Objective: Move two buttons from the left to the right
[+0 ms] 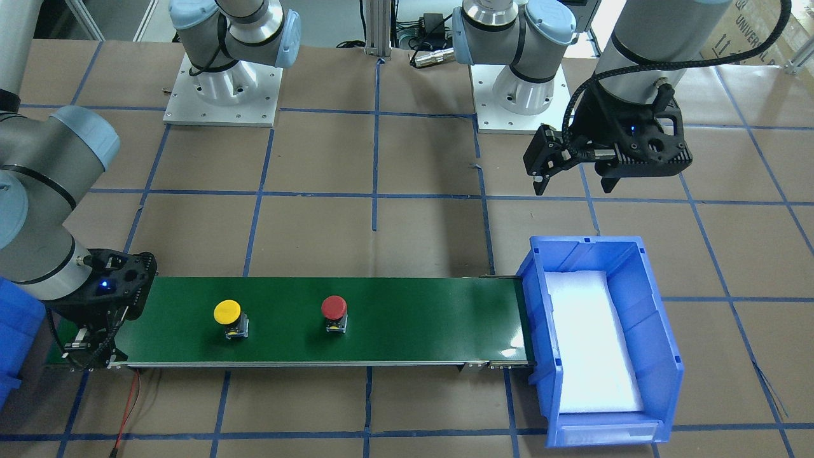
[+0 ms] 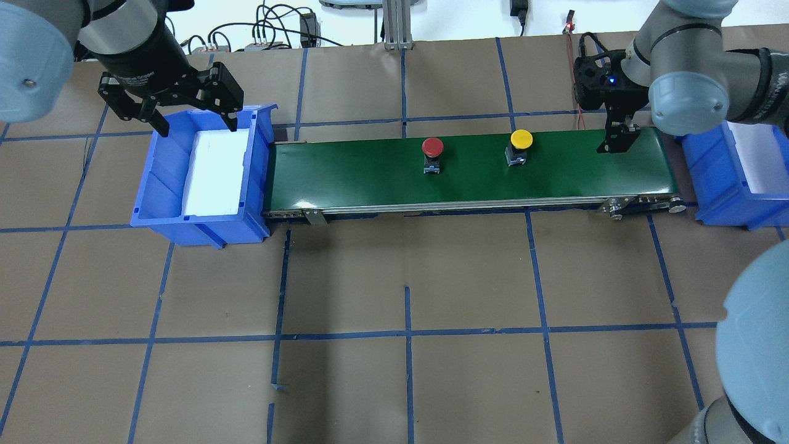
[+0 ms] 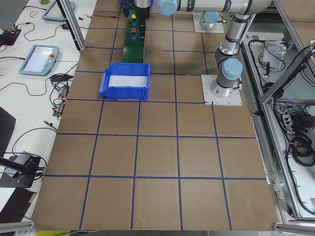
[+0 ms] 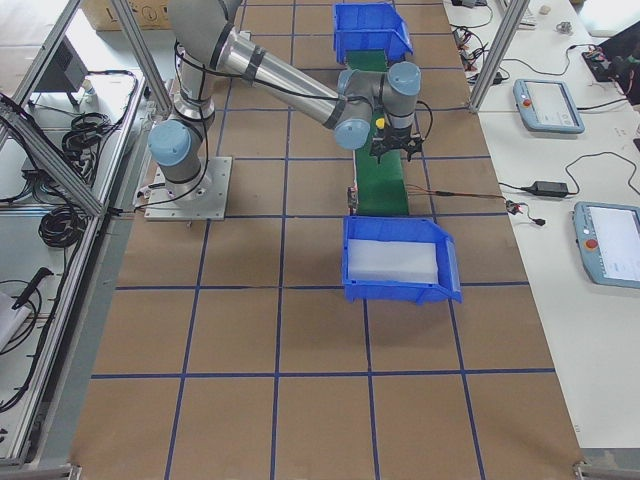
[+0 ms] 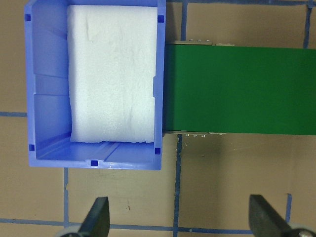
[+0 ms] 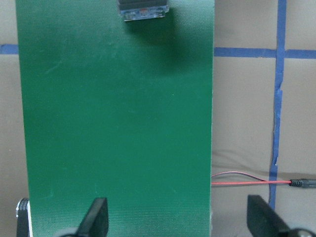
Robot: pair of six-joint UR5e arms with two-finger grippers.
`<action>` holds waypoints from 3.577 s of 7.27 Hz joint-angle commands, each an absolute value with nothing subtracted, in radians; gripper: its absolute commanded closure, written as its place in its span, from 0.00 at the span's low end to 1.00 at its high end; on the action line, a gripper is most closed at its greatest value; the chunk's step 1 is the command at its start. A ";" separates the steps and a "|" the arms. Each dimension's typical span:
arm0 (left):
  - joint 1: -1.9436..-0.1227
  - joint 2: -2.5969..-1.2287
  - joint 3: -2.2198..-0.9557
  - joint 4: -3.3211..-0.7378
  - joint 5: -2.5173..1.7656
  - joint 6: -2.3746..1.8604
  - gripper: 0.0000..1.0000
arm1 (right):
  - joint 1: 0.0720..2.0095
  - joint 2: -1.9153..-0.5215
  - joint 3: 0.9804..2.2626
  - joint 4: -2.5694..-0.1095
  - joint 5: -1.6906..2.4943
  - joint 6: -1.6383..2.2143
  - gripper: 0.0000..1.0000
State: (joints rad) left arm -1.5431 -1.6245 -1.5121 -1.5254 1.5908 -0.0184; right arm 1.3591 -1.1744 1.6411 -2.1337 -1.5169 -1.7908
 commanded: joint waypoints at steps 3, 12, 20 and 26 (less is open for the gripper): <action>-1.543 -1.624 -1.513 -1.525 1.591 -0.018 0.00 | 1.359 -1.175 1.638 -2.134 -1.523 -1.790 0.01; -1.543 -1.624 -1.513 -1.528 1.591 -0.018 0.00 | 1.361 -1.161 1.641 -2.125 -1.517 -1.807 0.02; -1.543 -1.624 -1.513 -1.528 1.591 -0.020 0.00 | 1.359 -1.161 1.641 -2.123 -1.517 -1.807 0.02; -1.542 -1.624 -1.513 -1.528 1.591 -0.020 0.00 | 1.359 -1.149 1.641 -2.121 -1.528 -1.862 0.02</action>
